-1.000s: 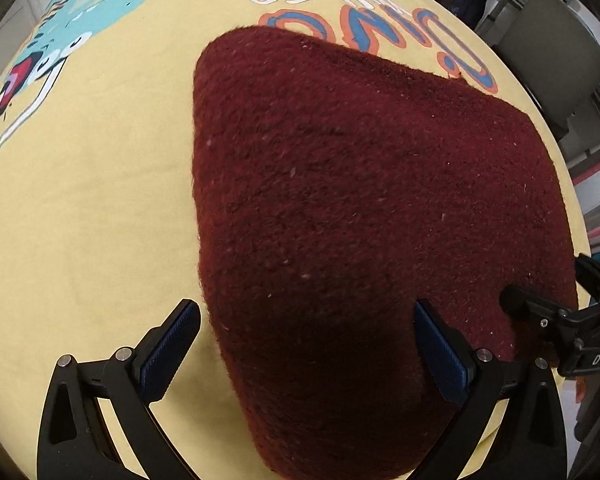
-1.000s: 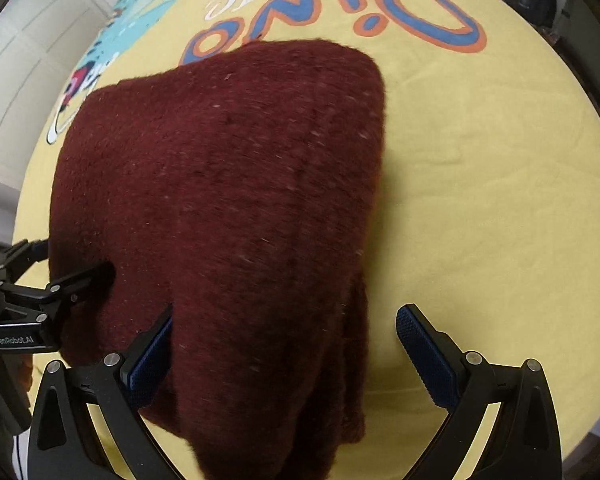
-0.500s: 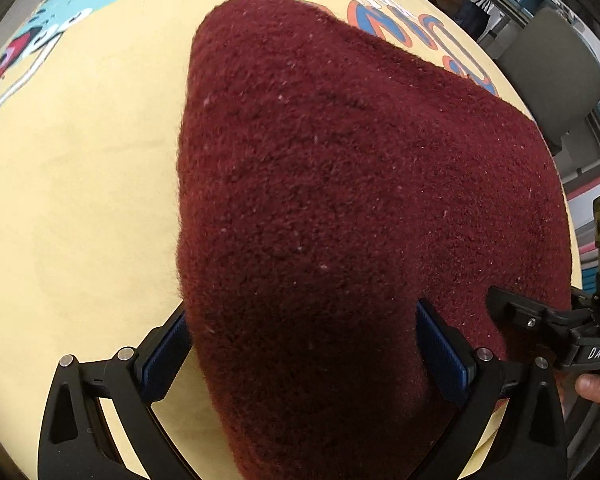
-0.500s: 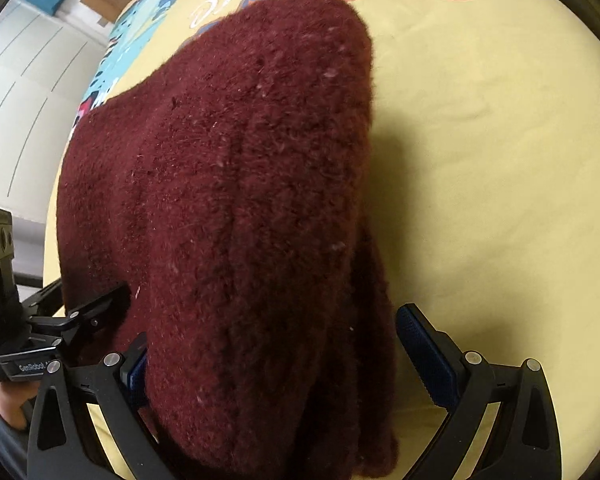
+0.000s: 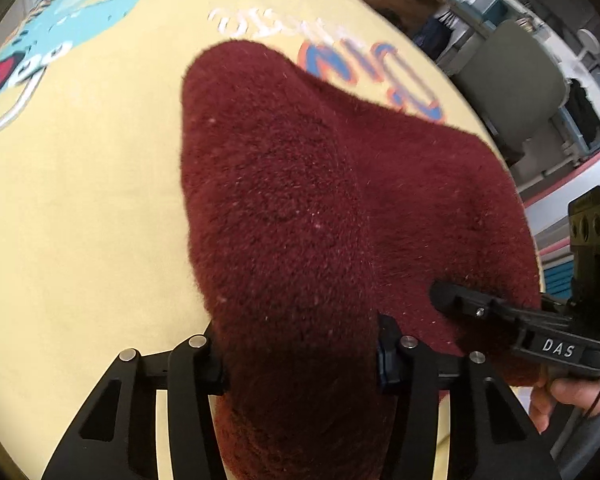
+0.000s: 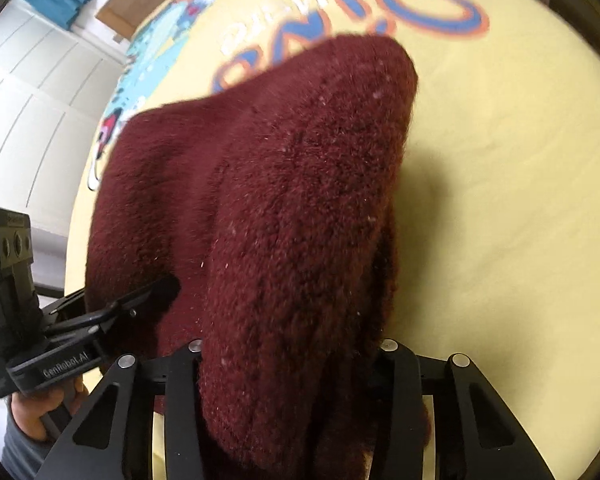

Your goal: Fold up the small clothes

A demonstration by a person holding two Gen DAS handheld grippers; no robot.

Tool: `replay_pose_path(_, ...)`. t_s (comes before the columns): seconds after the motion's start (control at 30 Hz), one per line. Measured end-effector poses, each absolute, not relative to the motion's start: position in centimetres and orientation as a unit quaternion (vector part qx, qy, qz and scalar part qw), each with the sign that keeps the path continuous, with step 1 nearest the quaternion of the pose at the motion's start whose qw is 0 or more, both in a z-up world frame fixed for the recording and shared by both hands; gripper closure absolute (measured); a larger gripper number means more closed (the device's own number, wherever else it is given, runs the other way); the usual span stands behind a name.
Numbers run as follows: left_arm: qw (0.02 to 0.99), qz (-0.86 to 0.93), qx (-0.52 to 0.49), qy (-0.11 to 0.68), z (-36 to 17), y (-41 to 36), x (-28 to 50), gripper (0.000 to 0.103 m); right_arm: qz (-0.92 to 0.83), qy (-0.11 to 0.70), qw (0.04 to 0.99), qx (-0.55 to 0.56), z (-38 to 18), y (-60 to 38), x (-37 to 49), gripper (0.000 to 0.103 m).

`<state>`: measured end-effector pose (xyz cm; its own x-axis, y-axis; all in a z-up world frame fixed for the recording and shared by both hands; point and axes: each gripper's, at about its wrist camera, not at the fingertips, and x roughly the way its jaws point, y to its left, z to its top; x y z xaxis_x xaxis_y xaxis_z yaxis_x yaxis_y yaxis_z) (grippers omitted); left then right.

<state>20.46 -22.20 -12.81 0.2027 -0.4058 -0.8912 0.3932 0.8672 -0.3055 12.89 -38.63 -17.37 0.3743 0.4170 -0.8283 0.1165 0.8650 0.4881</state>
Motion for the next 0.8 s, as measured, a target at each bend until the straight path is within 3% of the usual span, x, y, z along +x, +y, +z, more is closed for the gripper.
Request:
replay_pose_path(0.2, 0.792, -0.285, -0.021, 0.54, -7.2, -18.5, 20.4, 0.058, 0.108, 0.514, 0.822, 0.222, -11.3, -37.3, 12.5, 0.06)
replay_pose_path(0.43, 0.812, -0.268, -0.035, 0.517, -5.2, -12.8, 20.5, 0.058, 0.142, 0.49, 0.841, 0.182, -6.3, -31.6, 13.3, 0.06)
replay_pose_path(0.57, 0.811, -0.249, -0.034, 0.527, -6.1, -9.4, 18.6, 0.058, 0.157, 0.508, 0.824, 0.193, -7.8, -27.8, 14.5, 0.059)
replay_pose_path(0.8, 0.773, -0.209, -0.056, 0.597, -13.4, -5.1, 17.9, 0.054, 0.138, 0.576, 0.785, 0.182, -14.7, -23.3, 15.5, 0.058)
